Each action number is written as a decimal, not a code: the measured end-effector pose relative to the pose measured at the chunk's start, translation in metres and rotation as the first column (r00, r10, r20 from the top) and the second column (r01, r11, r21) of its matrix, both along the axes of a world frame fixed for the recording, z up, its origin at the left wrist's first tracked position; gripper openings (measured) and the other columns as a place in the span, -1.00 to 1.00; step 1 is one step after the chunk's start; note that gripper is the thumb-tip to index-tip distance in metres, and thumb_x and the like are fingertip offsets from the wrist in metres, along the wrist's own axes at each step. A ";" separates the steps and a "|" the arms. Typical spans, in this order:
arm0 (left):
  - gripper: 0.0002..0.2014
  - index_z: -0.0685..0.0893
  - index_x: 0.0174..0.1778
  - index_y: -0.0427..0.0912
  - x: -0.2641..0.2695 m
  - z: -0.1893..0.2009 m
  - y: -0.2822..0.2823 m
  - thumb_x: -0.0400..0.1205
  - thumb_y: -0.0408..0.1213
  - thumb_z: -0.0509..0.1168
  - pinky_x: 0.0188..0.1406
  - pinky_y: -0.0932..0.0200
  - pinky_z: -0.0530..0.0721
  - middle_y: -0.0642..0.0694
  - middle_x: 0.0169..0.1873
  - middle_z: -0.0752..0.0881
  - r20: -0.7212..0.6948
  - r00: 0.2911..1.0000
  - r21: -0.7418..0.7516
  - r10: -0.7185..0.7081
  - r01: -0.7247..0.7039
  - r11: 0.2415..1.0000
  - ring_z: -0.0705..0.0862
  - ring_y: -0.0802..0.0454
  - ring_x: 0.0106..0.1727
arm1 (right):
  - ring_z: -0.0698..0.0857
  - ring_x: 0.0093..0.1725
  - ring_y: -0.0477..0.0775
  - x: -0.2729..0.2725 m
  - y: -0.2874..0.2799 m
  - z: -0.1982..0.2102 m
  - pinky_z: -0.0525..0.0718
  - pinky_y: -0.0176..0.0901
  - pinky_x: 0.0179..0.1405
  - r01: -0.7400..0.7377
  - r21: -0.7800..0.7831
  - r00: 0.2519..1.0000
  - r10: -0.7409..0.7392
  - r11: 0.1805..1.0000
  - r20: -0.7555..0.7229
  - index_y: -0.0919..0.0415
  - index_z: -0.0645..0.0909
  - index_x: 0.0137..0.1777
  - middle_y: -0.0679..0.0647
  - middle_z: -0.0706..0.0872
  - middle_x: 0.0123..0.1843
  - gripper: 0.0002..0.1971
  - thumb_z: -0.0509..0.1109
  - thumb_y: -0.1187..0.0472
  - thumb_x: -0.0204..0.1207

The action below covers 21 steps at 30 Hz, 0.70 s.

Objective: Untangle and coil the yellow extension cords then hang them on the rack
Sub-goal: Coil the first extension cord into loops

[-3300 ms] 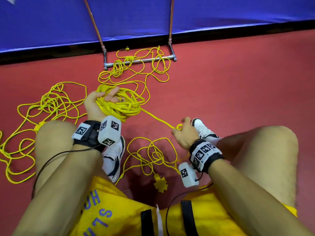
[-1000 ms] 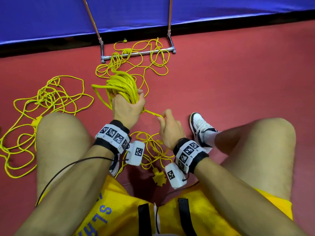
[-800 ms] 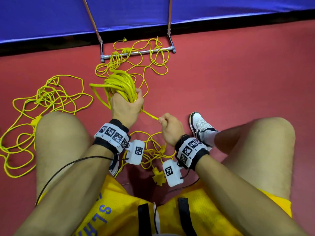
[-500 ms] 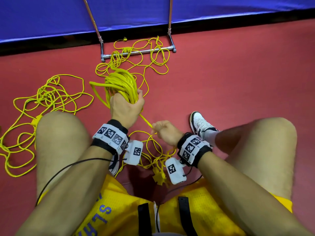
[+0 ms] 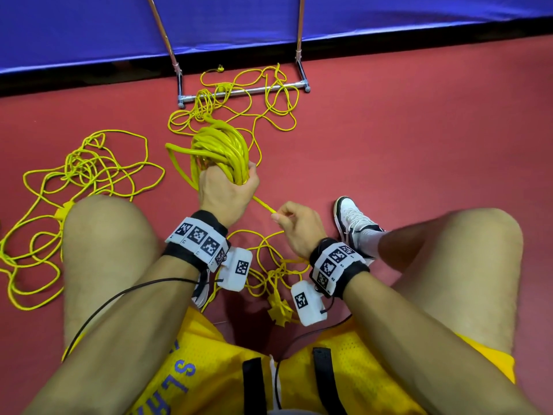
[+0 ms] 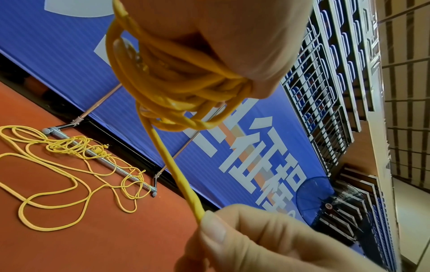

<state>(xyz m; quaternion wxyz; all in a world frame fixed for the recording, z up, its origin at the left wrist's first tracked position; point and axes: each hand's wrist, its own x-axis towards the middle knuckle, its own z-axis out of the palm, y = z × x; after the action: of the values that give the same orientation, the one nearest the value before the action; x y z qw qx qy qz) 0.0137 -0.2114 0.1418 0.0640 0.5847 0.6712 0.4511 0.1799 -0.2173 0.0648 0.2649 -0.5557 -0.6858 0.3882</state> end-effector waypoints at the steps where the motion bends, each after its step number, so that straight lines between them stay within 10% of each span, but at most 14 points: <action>1: -0.47 0.26 -0.63 -0.09 0.000 -0.001 0.000 0.57 -0.11 0.38 -0.39 0.02 0.50 0.07 -0.70 0.32 -0.010 1.000 -0.001 -0.007 0.007 1.000 0.33 -0.12 -0.59 | 0.62 -0.37 0.13 -0.002 -0.001 0.000 0.58 -0.04 -0.22 -0.016 -0.037 1.000 0.016 0.999 -0.004 0.02 0.62 -0.26 0.03 0.64 -0.46 -0.80 0.42 0.06 0.60; 4: -0.46 0.26 -0.64 -0.06 0.001 0.000 0.001 0.58 -0.10 0.38 -0.35 0.07 0.50 0.10 -0.70 0.35 -0.027 0.999 -0.026 -0.019 0.018 0.999 0.38 -0.13 -0.57 | 0.68 -0.50 0.16 -0.009 -0.007 0.001 0.60 -0.09 -0.38 -0.127 -0.213 0.980 0.089 0.969 -0.180 0.00 0.60 -0.33 0.07 0.68 -0.48 -0.72 0.33 0.06 0.65; 8: -0.63 0.69 -0.43 -0.22 -0.005 -0.009 0.001 0.58 -0.02 0.32 0.00 -0.06 0.66 -0.16 -0.40 0.76 -0.174 0.976 -0.058 -0.135 0.127 0.990 0.72 -0.29 -0.19 | 0.27 -0.68 -0.13 -0.016 -0.013 0.018 0.23 -0.33 -0.66 -0.306 -0.394 0.889 0.112 0.867 -0.443 0.16 0.59 -0.28 -0.06 0.43 -0.60 -0.63 0.17 0.16 0.79; 10: -0.63 0.54 -0.48 -0.15 -0.005 -0.014 0.001 0.57 -0.01 0.31 -0.01 -0.08 0.63 -0.21 -0.40 0.74 -0.261 0.939 -0.133 -0.223 0.194 0.972 0.69 -0.34 -0.18 | 0.18 -0.68 -0.14 -0.014 -0.011 0.022 0.15 -0.37 -0.66 -0.334 -0.460 0.881 0.100 0.823 -0.462 0.18 0.56 -0.29 -0.10 0.30 -0.65 -0.59 0.13 0.13 0.80; 15: -0.66 0.38 -0.38 -0.06 -0.006 -0.019 0.002 0.54 0.10 0.24 -0.10 -0.13 0.54 -0.13 -0.42 0.57 -0.243 0.913 -0.307 -0.327 0.248 0.919 0.61 -0.38 -0.17 | 0.40 -0.55 -0.10 -0.006 -0.008 0.029 0.37 -0.12 -0.46 -0.278 -0.296 0.960 0.254 0.914 -0.115 0.09 0.58 -0.16 -0.16 0.47 -0.54 -0.67 0.41 -0.19 0.56; 21: -0.77 0.51 -0.27 -0.15 -0.001 -0.015 -0.002 0.55 -0.15 0.42 0.18 -0.12 0.42 -0.34 -0.28 0.73 -0.411 0.857 -0.422 -0.310 0.122 0.898 0.65 -0.42 -0.09 | 0.61 -0.13 0.28 -0.005 -0.012 0.029 0.57 0.04 -0.09 -0.276 -0.140 0.927 0.302 0.951 0.223 0.05 0.42 -0.12 0.12 0.69 -0.24 -0.79 0.42 0.05 0.57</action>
<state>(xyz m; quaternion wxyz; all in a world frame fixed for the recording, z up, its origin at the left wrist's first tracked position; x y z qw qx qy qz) 0.0126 -0.2130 0.1269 0.0635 0.7251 0.6697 0.1470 0.1751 -0.2290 0.0937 0.0895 -0.5047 -0.7658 0.3884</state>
